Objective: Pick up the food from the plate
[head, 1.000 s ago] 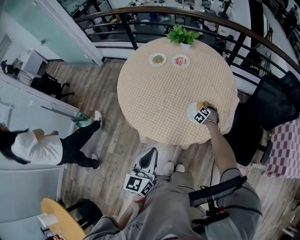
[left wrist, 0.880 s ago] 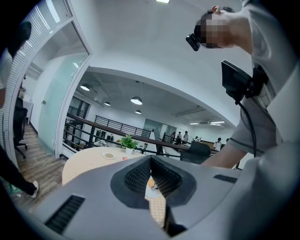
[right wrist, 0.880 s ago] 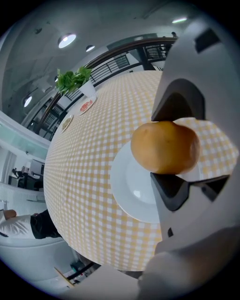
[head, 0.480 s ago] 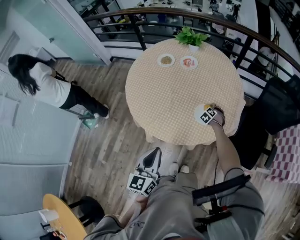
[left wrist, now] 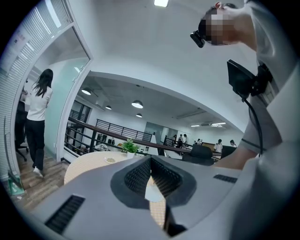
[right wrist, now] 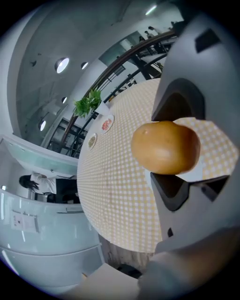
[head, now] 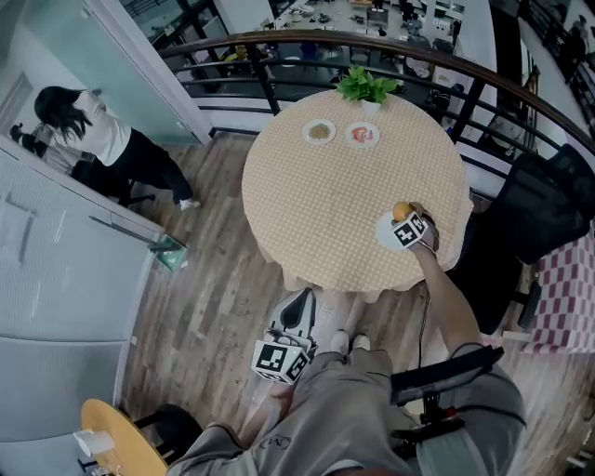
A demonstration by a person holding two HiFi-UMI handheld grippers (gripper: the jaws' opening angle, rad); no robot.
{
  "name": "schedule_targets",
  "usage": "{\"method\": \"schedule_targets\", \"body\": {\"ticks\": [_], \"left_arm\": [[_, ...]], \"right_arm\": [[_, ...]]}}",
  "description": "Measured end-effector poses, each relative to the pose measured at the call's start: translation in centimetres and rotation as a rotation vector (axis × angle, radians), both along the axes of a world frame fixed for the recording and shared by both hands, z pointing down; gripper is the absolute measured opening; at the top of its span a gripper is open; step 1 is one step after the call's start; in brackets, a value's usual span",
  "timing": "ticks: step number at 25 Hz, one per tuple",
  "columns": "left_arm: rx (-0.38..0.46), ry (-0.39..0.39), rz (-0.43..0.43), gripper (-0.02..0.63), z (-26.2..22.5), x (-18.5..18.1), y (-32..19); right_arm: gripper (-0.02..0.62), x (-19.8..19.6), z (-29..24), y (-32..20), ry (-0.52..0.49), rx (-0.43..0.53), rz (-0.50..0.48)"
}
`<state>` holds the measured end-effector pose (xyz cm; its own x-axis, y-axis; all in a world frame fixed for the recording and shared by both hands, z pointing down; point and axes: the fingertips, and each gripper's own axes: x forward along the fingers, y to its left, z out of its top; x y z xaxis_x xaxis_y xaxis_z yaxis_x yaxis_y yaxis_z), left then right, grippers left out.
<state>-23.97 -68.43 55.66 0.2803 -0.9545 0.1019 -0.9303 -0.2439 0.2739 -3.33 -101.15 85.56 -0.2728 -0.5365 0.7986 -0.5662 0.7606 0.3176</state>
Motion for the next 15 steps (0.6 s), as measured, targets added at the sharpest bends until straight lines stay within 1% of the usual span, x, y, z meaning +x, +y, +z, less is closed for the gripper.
{"method": "schedule_targets", "body": {"ticks": [2, 5, 8, 12, 15], "left_arm": [[0.018, -0.001, 0.016, -0.003, -0.7, 0.3, -0.5], [0.043, -0.003, 0.042, -0.003, -1.9, 1.0, -1.1], [0.069, 0.000, 0.074, -0.003, -2.7, 1.9, -2.0], [0.109, 0.004, 0.108, -0.003, -4.1, 2.9, -3.0], [0.139, 0.005, 0.134, -0.003, -5.2, 3.8, -3.6]], "right_arm": [[0.334, -0.2, -2.8, 0.7, -0.051, 0.012, 0.011], [0.334, -0.2, -7.4, 2.3, -0.122, 0.057, 0.013], [0.334, -0.4, -12.9, 4.6, -0.231, 0.101, 0.023], [0.334, -0.6, -21.5, 8.4, -0.373, 0.192, 0.023], [0.334, -0.2, -27.7, 12.1, -0.471, 0.282, 0.002]]}}
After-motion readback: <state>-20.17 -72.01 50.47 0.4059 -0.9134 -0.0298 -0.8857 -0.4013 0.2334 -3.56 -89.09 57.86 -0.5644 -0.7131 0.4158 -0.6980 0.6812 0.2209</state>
